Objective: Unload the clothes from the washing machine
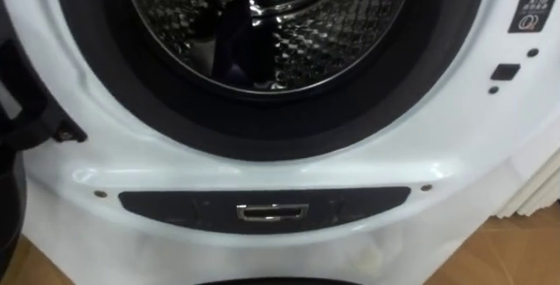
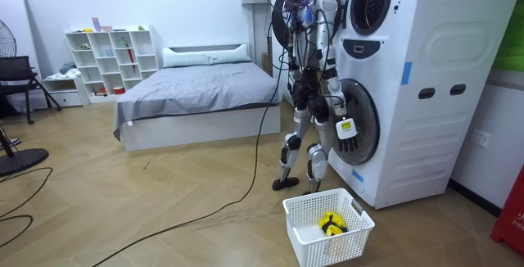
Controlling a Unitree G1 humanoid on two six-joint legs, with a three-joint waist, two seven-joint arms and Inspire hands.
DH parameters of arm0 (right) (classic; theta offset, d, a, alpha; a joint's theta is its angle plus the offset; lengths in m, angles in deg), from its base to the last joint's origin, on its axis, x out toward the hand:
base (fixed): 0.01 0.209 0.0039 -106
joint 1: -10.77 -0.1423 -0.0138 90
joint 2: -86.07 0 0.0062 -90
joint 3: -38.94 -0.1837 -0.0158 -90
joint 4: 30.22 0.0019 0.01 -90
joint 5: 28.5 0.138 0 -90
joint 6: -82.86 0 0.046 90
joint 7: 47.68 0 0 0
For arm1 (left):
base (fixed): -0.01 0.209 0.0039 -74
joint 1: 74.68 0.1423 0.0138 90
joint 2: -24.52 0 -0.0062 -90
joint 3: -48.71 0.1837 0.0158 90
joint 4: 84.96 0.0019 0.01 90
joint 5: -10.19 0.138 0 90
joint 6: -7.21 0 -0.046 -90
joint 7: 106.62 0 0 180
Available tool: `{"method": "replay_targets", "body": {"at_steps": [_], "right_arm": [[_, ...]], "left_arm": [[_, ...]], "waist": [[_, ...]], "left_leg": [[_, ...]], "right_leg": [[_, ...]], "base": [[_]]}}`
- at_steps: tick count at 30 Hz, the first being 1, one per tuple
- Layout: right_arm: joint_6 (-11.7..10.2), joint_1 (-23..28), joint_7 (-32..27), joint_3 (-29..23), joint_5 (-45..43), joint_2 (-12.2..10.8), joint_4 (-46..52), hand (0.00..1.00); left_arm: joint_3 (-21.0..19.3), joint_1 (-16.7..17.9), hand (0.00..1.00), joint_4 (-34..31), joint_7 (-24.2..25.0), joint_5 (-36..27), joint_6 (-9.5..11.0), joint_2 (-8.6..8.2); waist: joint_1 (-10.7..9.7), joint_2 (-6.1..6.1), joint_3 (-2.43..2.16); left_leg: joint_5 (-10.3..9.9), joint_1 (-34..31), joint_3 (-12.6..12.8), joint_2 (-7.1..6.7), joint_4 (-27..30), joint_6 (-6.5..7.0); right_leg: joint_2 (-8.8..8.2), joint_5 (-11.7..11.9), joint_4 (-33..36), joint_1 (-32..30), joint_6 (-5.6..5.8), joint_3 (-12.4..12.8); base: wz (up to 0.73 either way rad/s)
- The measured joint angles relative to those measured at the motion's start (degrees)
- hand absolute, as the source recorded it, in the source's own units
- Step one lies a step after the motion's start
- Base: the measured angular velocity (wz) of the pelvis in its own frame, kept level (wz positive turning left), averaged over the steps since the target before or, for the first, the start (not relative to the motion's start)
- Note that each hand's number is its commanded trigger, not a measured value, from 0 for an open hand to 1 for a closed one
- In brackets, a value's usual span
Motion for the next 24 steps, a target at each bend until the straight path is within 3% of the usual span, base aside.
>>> {"method": "replay_targets", "body": {"at_steps": [9, 14, 16, 18, 19, 20, 21, 23, 24], "right_arm": [[0.0, 0.1, 0.2, 0.5, -0.9, -0.3, 0.0, 0.0], [0.6, 0.3, 0.1, 0.5, -2.7, -0.1, 0.1, 0.0], [0.7, -0.5, 0.1, 1.0, -4.8, 0.1, 0.2, 0.0], [0.7, -2.1, 0.1, 1.1, -7.0, 0.8, 0.0, 0.0], [0.5, -2.9, 0.1, 0.9, -8.4, 1.2, 0.1, 0.0], [0.3, -3.2, 0.1, 0.8, -9.3, 1.2, 0.1, 0.0], [-0.2, -3.9, 0.0, 0.8, -10.5, 1.5, -0.1, 0.0], [-0.1, -4.3, -0.5, 0.8, -11.5, 1.7, 0.1, 0.0], [-0.2, -4.8, -1.1, 0.8, -12.1, 1.6, 0.5, 0.0]], "left_arm": [[-0.1, 1.2, 0.0, 0.0, -2.5, 2.8, 0.0, 0.17], [-0.1, 3.1, 0.0, -0.4, -3.5, 8.1, -0.1, 0.82], [-0.1, 3.6, 0.0, -0.7, -2.6, 10.8, -0.6, 0.77], [-0.1, 3.8, 0.0, -1.1, -1.2, 12.4, -0.9, 0.21], [-0.2, 3.6, 0.0, -1.3, -0.3, 12.3, -1.1, -0.18], [-0.2, 3.3, 0.0, -1.6, 0.1, 12.3, -1.3, -0.27], [-0.1, 2.2, 0.0, -2.3, 0.7, 12.0, -1.6, -0.44], [0.4, 0.3, 0.0, -3.9, 1.6, 10.7, -1.8, -0.54], [0.8, -2.0, 0.0, -4.7, 1.7, 9.8, -1.7, -0.6]], "waist": [[0.0, -0.32, 0.13], [0.9, 0.15, -0.08], [1.5, 0.22, -0.16], [2.1, 0.66, -0.14], [2.5, 1.64, -0.24], [2.3, 1.74, -0.44], [1.7, 2.75, -0.34], [0.4, 4.01, -0.49], [-0.4, 4.52, -0.78]], "left_leg": [[-0.4, 1.5, -0.1, 0.15, 0.1, 0.03], [-3.2, 0.9, 1.1, 1.87, 4.9, -0.96], [-5.0, -2.9, 0.1, 3.28, 14.6, -2.12], [-5.0, -6.7, -1.0, 4.09, 22.9, -2.17], [-5.0, -8.6, -4.0, 4.21, 26.9, -2.19], [-5.0, -9.3, -5.8, 4.13, 28.4, -2.25], [-4.9, -10.4, -8.6, 4.56, 32.8, -2.55], [-4.3, -10.0, -10.4, 5.75, 41.2, -3.56], [-4.0, -8.4, -11.2, 6.0, 43.5, -4.04]], "right_leg": [[0.44, -0.2, 0.1, 1.5, 0.01, 0.0], [1.62, -2.2, 2.3, 1.4, -0.97, 0.1], [1.67, -3.3, 4.2, 0.2, -1.73, -0.1], [1.57, -3.7, 5.1, -0.5, -2.23, -0.9], [1.52, -3.8, 5.0, -0.6, -2.78, -2.8], [1.47, -3.9, 5.0, -0.7, -3.05, -3.4], [1.49, -4.2, 5.3, -0.8, -3.62, -4.8], [1.69, -4.9, 7.0, -1.9, -4.27, -6.9], [1.44, -5.2, 8.5, -3.6, -4.42, -7.6]], "base": [[-0.01], [-0.09], [-0.08], [-0.36], [-0.45], [-0.2], [0.0], [0.18], [0.28]]}}
